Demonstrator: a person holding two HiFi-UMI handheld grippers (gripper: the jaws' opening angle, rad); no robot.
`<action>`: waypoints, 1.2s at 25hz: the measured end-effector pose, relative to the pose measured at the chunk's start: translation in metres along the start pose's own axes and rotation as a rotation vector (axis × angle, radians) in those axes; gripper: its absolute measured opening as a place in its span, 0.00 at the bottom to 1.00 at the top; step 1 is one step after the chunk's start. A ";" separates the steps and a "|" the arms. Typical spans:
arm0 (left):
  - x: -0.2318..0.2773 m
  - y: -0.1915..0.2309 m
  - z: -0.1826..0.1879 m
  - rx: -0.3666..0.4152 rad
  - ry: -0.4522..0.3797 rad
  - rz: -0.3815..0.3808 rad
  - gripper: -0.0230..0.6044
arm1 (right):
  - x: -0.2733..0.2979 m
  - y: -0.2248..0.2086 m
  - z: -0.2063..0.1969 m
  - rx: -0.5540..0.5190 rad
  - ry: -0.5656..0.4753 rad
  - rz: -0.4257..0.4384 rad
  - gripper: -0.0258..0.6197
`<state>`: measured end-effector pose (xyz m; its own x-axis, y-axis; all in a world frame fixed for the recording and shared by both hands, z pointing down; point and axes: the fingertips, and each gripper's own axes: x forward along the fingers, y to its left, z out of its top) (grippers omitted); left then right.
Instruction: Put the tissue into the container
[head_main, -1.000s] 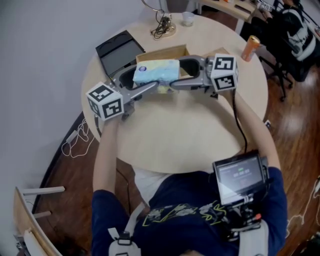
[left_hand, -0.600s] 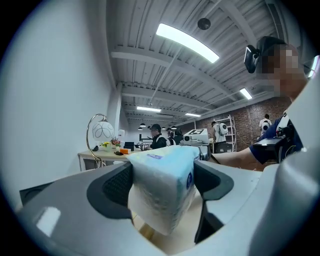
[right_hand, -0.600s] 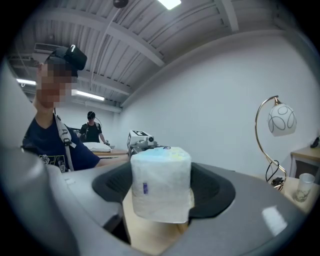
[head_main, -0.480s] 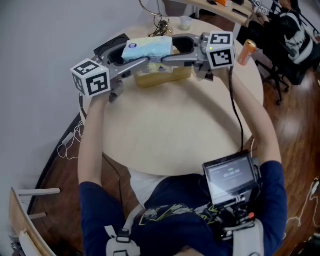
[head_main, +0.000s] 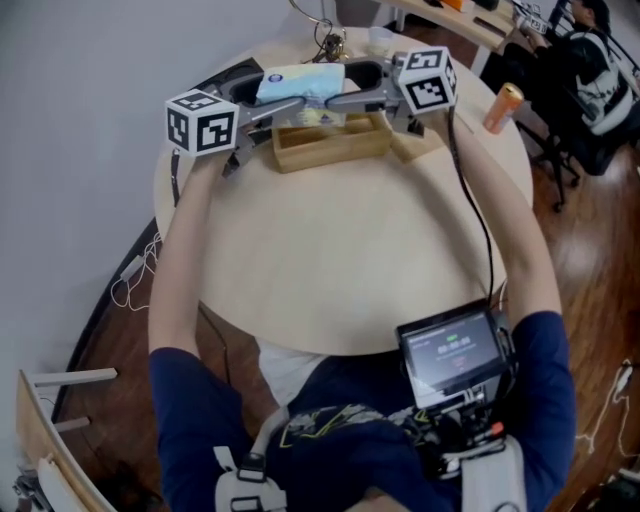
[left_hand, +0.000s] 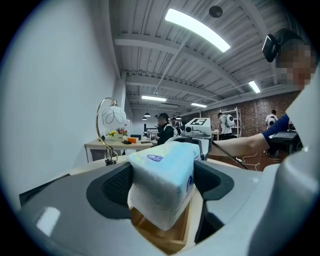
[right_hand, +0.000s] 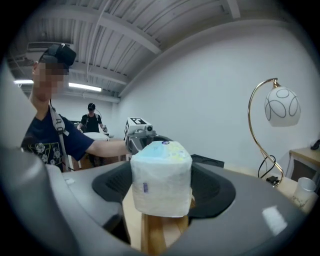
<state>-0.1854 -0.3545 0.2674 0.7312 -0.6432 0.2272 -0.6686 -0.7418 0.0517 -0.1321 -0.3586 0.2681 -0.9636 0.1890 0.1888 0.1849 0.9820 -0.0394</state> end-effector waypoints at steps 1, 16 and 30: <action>0.002 0.004 -0.006 0.005 0.021 0.006 0.66 | 0.002 -0.005 -0.007 -0.005 0.030 0.001 0.58; 0.010 -0.003 -0.080 0.217 0.318 0.060 0.67 | -0.001 -0.014 -0.080 -0.058 0.267 -0.084 0.61; -0.039 -0.054 -0.051 0.229 0.108 0.020 0.33 | -0.042 0.032 -0.035 -0.116 0.029 -0.198 0.71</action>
<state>-0.1848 -0.2799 0.3057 0.6916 -0.6430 0.3291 -0.6253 -0.7610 -0.1729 -0.0790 -0.3347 0.2928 -0.9776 -0.0089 0.2102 0.0153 0.9934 0.1135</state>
